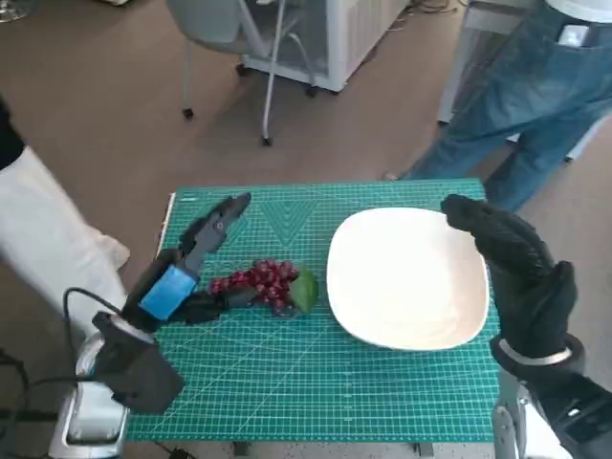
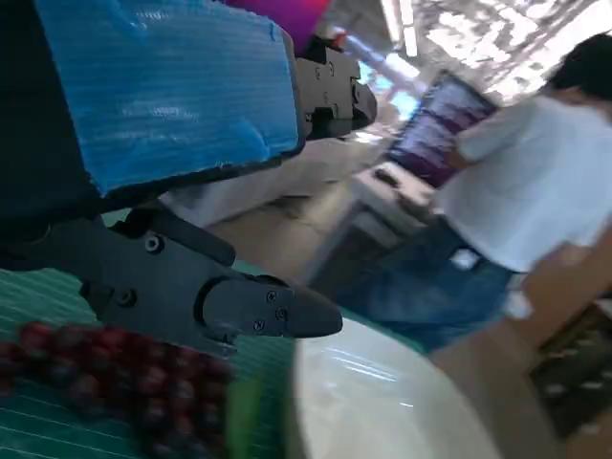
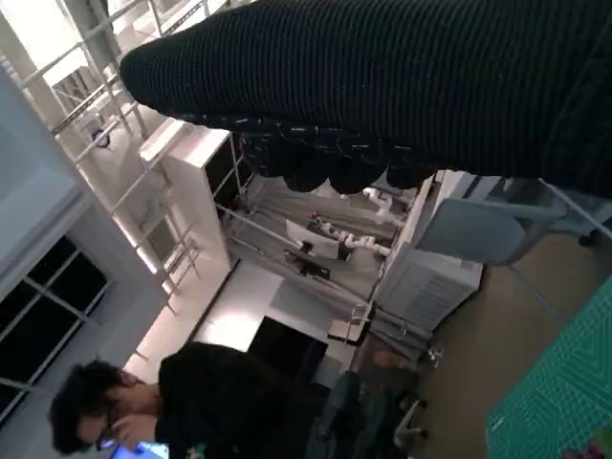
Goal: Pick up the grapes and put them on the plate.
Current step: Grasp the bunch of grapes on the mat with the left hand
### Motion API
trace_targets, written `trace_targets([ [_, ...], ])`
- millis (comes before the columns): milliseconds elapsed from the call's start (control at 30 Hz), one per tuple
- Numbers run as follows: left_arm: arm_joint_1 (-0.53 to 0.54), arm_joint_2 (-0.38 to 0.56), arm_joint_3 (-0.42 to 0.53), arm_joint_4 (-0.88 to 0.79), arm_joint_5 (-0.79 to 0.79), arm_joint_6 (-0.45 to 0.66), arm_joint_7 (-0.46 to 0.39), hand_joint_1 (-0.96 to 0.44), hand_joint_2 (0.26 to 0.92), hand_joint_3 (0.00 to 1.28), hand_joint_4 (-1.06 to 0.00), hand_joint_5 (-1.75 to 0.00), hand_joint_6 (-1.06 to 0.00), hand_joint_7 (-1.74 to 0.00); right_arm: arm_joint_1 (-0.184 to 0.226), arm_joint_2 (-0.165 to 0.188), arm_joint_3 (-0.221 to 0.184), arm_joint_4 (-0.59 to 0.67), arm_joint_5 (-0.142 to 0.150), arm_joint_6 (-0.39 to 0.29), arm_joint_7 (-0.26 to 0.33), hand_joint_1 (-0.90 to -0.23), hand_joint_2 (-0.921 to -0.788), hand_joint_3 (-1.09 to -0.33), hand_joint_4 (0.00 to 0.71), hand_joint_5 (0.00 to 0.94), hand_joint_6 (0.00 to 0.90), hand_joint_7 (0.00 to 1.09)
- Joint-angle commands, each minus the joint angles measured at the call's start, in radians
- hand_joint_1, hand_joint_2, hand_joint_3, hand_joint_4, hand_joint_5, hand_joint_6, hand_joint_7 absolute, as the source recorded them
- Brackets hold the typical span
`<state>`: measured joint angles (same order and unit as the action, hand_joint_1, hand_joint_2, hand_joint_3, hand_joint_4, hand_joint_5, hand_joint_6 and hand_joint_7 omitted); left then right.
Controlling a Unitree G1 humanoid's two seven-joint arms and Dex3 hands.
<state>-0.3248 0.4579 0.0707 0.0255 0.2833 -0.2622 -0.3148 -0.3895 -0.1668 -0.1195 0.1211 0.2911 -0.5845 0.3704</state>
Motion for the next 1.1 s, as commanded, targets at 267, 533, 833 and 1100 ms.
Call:
trace_targets([
  [267, -0.067, 0.048, -0.134, 0.058, 0.128, 0.123, -0.03, -0.54, 0.814, 0.0, -0.02, 0.0, -0.16, -0.05, 0.014, -0.011, -0.024, 0.028, 0.016, -0.01, 0.016, -0.559, -0.921, -0.591, 0.37, 0.0, 0.057, 0.62],
  [533, -0.134, 0.053, -0.224, 0.107, 0.241, 0.21, -0.038, -0.52, 0.782, 0.0, -0.03, 0.0, -0.18, -0.04, 0.016, -0.011, -0.031, 0.044, 0.0, -0.032, 0.006, -0.559, -0.921, -0.599, 0.37, 0.001, 0.065, 0.6],
  [833, -0.204, 0.034, -0.293, 0.172, 0.26, 0.298, -0.1, -0.49, 0.759, 0.0, -0.03, 0.0, -0.2, -0.03, 0.02, -0.008, -0.036, 0.042, -0.02, -0.044, -0.008, -0.562, -0.921, -0.605, 0.372, 0.001, 0.076, 0.58],
  [1100, -0.241, 0.027, -0.34, 0.221, 0.28, 0.305, -0.094, -0.49, 0.752, 0.0, -0.04, 0.0, -0.21, -0.02, 0.022, -0.009, -0.038, 0.039, -0.028, -0.046, -0.016, -0.565, -0.921, -0.606, 0.371, 0.001, 0.081, 0.57],
])
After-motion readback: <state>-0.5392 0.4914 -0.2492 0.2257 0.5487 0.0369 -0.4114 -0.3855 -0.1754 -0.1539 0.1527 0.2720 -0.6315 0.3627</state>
